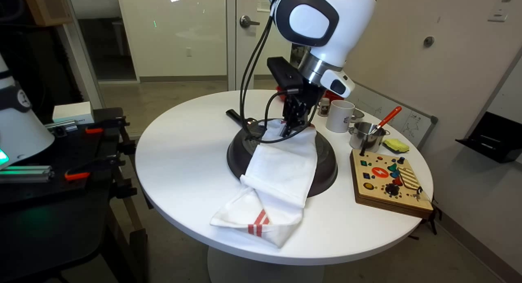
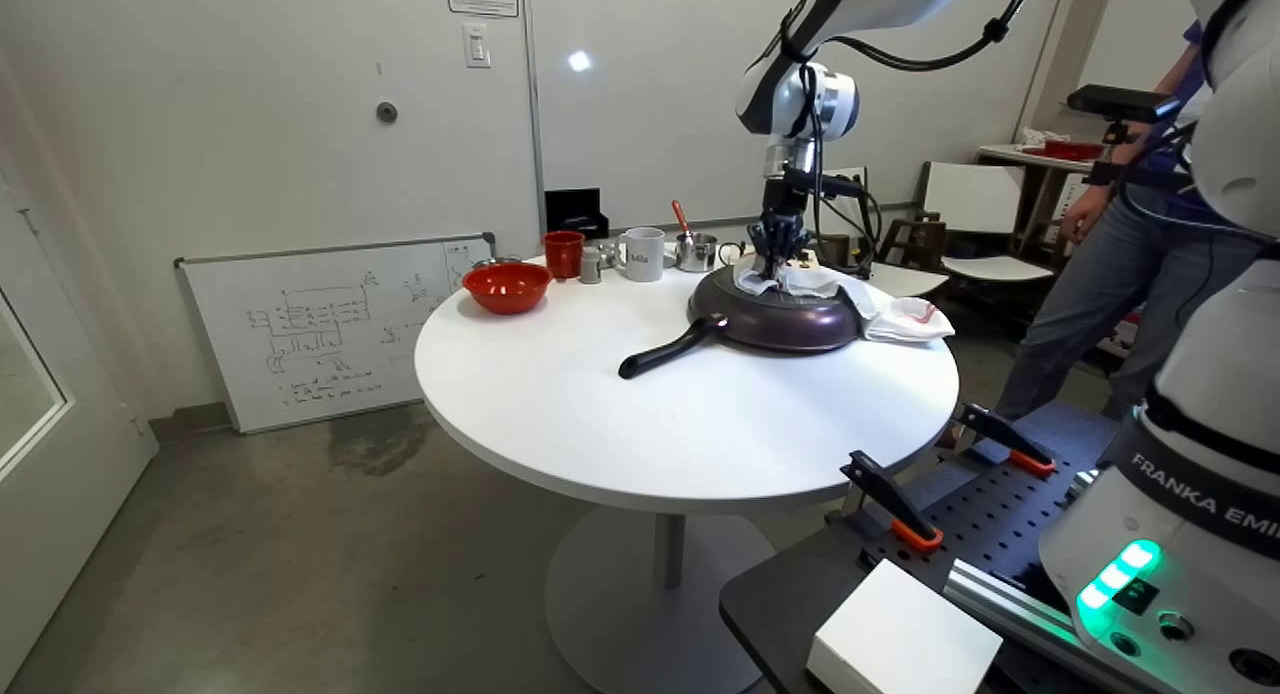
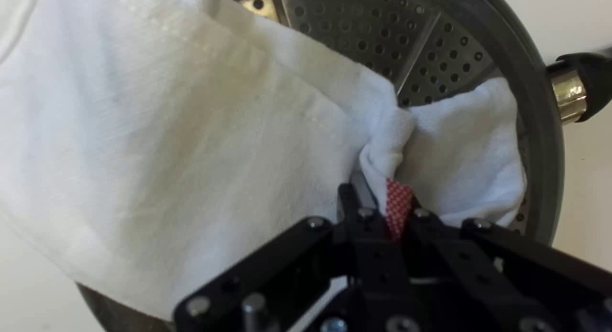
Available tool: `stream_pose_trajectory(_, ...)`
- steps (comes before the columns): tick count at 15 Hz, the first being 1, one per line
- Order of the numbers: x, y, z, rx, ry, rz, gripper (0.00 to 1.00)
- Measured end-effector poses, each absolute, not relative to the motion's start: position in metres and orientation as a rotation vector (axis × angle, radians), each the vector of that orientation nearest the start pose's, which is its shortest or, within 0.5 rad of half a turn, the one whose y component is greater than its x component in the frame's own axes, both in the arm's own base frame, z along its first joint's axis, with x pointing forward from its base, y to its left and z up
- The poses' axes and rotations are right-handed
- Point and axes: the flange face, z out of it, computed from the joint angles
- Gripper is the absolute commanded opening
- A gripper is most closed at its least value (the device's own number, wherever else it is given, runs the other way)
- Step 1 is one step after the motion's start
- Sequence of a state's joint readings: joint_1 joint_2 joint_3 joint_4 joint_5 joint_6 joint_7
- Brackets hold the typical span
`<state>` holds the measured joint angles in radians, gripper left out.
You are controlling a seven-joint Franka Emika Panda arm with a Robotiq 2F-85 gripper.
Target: Use the towel to wipe the pan
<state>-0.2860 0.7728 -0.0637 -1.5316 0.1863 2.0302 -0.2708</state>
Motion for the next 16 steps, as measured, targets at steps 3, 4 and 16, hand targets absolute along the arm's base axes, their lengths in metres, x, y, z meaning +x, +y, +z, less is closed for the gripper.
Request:
stream_pose_trajectory(3,0.633,-0.235,0.181,-2.959,0.310,0.362,0.05)
stream_pose_trajectory(4,0.630,-0.241,0.181,-2.967,0.328,0.371,0.05)
stream_pose_trajectory(16,0.581,-0.324,0.173,-2.722,0.558,0.344,0.05)
